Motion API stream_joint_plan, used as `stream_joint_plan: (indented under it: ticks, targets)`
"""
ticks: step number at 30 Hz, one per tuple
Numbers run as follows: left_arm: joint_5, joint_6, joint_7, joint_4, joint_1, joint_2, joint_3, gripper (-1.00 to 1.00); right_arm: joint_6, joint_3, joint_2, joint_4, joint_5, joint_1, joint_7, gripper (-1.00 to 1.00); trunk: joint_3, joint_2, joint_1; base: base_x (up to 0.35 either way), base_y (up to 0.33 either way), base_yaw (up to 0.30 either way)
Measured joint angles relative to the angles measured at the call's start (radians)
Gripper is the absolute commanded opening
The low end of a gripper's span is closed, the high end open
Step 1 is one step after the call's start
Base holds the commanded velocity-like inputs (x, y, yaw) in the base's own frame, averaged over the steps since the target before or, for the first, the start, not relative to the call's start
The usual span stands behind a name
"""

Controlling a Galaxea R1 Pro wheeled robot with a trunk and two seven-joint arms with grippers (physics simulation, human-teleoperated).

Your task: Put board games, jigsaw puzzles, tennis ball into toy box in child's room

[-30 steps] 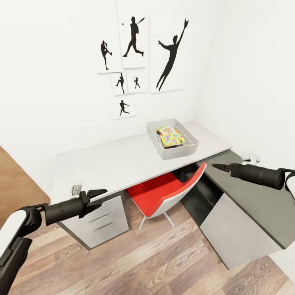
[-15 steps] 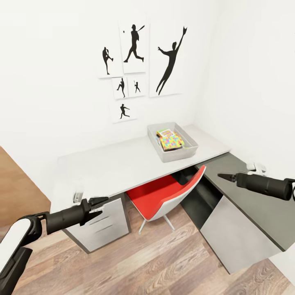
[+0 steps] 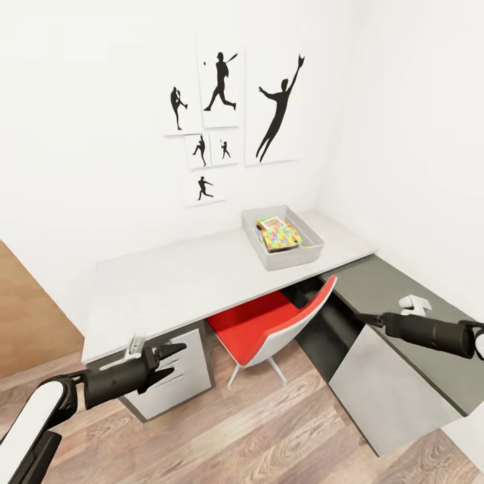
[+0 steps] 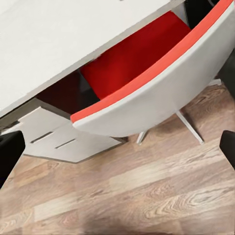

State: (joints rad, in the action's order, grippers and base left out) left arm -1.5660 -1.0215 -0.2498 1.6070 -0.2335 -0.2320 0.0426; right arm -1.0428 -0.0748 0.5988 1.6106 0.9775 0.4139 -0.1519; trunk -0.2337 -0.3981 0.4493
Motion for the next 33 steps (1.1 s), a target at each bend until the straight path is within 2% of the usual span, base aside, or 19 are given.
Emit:
stream_joint_plan:
  ticks: [1,3,4,10,11,14,15,18,19,21,22,25,26,30,31,33]
  targets:
    - [0.0,0.0,0.0,0.0,0.0,0.0,0.0,1.0,0.0,0.0,0.0,0.0,0.0,0.0,0.0,1.0,0.002,0.0,0.0,0.0,0.0,0.0]
    - [0.03,0.001,0.006,0.0,0.015,0.018,0.0,1.0,0.0,0.002,-0.001,0.0,0.0,-0.027,0.0,1.0,0.005,0.0,0.0,0.0,0.0,0.0]
    - [0.03,0.001,0.007,0.0,0.015,0.018,0.0,1.0,0.0,0.002,-0.001,0.0,0.0,-0.027,0.0,1.0,0.007,0.0,0.0,0.0,0.0,0.0]
    - [0.092,0.004,0.023,0.0,0.049,0.057,-0.001,1.0,0.0,0.004,-0.006,0.0,0.0,-0.08,0.001,1.0,0.016,0.0,0.0,0.0,0.0,0.0]
    - [0.092,0.004,0.023,0.0,0.049,0.058,-0.001,1.0,0.0,0.004,-0.006,0.0,0.0,-0.08,0.001,1.0,0.018,0.0,0.0,0.0,0.0,0.0]
    - [0.128,0.007,0.028,0.0,0.068,0.076,-0.002,1.0,0.0,0.005,-0.008,0.0,0.0,-0.095,0.001,1.0,0.023,0.0,0.0,0.0,0.0,0.0]
    - [0.128,0.007,0.028,0.0,0.068,0.076,-0.002,1.0,0.0,0.005,-0.008,0.0,0.0,-0.095,0.001,1.0,0.025,0.0,0.0,0.0,0.0,0.0]
    - [0.163,0.012,0.031,0.0,0.089,0.088,-0.002,1.0,0.0,0.012,-0.011,0.0,-0.003,-0.104,0.002,1.0,0.029,0.0,0.0,0.0,0.0,0.0]
    - [0.163,0.012,0.031,0.0,0.089,0.088,-0.001,1.0,0.0,0.012,-0.011,0.0,-0.003,-0.104,0.002,1.0,0.031,0.0,0.0,0.0,0.0,0.0]
    - [0.188,0.02,0.032,0.0,0.103,0.093,-0.002,1.0,0.0,0.029,-0.014,0.0,-0.006,-0.111,0.006,1.0,0.034,0.0,0.0,0.0,0.0,0.0]
    - [0.187,0.02,0.032,0.0,0.104,0.093,-0.002,1.0,0.0,0.03,-0.014,0.0,-0.007,-0.112,0.006,1.0,0.036,0.0,0.0,0.0,0.0,0.0]
    - [0.229,0.038,0.033,0.0,0.136,0.098,-0.001,1.0,0.0,0.063,-0.018,-0.001,-0.01,-0.135,0.013,1.0,0.041,0.0,0.0,0.0,0.0,0.0]
    - [0.228,0.038,0.033,0.0,0.136,0.098,-0.001,1.0,0.0,0.063,-0.018,-0.001,-0.01,-0.135,0.013,1.0,0.043,0.0,0.0,0.0,0.0,0.0]
    - [0.291,0.061,0.033,-0.001,0.21,0.095,0.002,1.0,-0.002,0.113,-0.036,-0.006,-0.012,-0.179,0.043,1.0,0.049,0.0,0.0,0.0,0.0,0.0]
    - [0.289,0.061,0.033,-0.001,0.211,0.094,0.003,1.0,-0.002,0.114,-0.036,-0.006,-0.012,-0.179,0.043,1.0,0.051,0.0,0.0,0.0,0.0,0.0]
    - [0.331,0.083,0.032,-0.004,0.262,0.091,0.006,1.0,-0.002,0.153,-0.054,-0.013,-0.023,-0.202,0.062,1.0,0.054,0.0,0.0,0.0,0.0,0.0]
